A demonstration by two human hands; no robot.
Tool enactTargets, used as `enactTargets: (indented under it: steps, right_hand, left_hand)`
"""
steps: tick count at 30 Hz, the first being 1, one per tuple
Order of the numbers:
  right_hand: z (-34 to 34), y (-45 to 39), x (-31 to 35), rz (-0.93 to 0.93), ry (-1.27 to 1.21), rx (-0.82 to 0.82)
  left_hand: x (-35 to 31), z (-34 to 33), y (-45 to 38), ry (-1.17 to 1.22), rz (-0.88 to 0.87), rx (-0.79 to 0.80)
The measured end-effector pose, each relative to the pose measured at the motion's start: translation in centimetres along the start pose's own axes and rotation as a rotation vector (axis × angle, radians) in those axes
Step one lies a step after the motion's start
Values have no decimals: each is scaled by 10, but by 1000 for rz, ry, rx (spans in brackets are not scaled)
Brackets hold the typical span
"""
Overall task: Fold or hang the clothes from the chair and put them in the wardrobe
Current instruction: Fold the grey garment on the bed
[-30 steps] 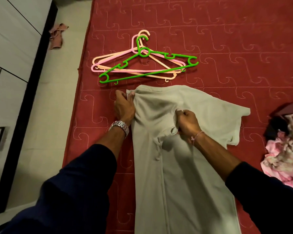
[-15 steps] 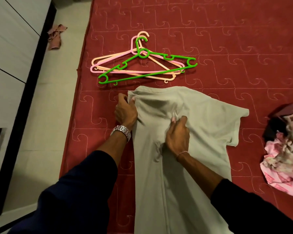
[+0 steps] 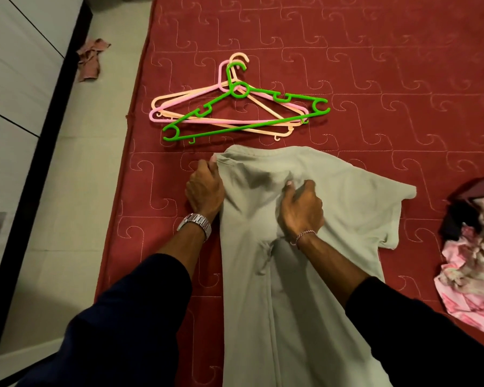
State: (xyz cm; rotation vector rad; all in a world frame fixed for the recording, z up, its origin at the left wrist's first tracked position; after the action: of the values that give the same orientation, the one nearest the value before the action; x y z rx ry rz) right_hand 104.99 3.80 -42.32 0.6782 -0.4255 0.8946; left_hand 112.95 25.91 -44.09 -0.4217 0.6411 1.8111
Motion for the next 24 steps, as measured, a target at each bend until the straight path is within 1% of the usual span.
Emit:
enactTargets:
  steps: [3, 7, 10, 12, 13, 14, 16, 17, 19, 21, 23, 24]
  right_hand:
    - [3, -3, -9, -13, -19, -72]
    - [3, -1, -16, 50, 24, -117]
    - [2, -4, -17, 77, 60, -95]
    - [2, -6, -18, 79, 61, -58]
    - [2, -6, -18, 82, 51, -37]
    - [3, -5, -19, 78, 35, -19]
    - [1, 2, -20, 38, 7, 6]
    - [-1, 7, -19, 14, 9, 8]
    - [-6, 16, -16, 23, 54, -16]
    - [-8, 21, -10, 125, 144, -60]
    - [-8, 20, -6, 256, 259, -73]
    - [-6, 18, -7, 289, 292, -71]
  left_hand:
    - [1, -1, 0, 7, 28, -8]
    - [2, 1, -3, 88, 26, -61]
    - [0, 2, -2, 102, -9, -77]
    - [-2, 3, 3, 109, 3, -84]
    - [-5, 5, 10, 86, -1, -113]
    - [-10, 5, 20, 24, -39, -160]
    - [-24, -3, 51, -133, -206, -240]
    - [-30, -13, 70, -194, -310, -226]
    - [-32, -38, 100, -250, -430, -104]
    - [-22, -56, 115, -266, -463, 33]
    - [-12, -61, 116, -278, -481, 118]
    - [-11, -62, 114, -269, -490, 151]
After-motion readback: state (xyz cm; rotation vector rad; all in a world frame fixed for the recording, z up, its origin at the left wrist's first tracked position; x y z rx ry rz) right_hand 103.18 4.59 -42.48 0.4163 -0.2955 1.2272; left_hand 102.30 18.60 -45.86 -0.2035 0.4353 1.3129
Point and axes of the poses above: each hand's wrist, its own y-axis away from the middle knuckle, its own z-axis out of the back of the hand, x = y × z, the point moved 5 cm from there along -y, towards the middle knuckle, and after that the axes turned 12 degrees about x, right-handed, at the moved point
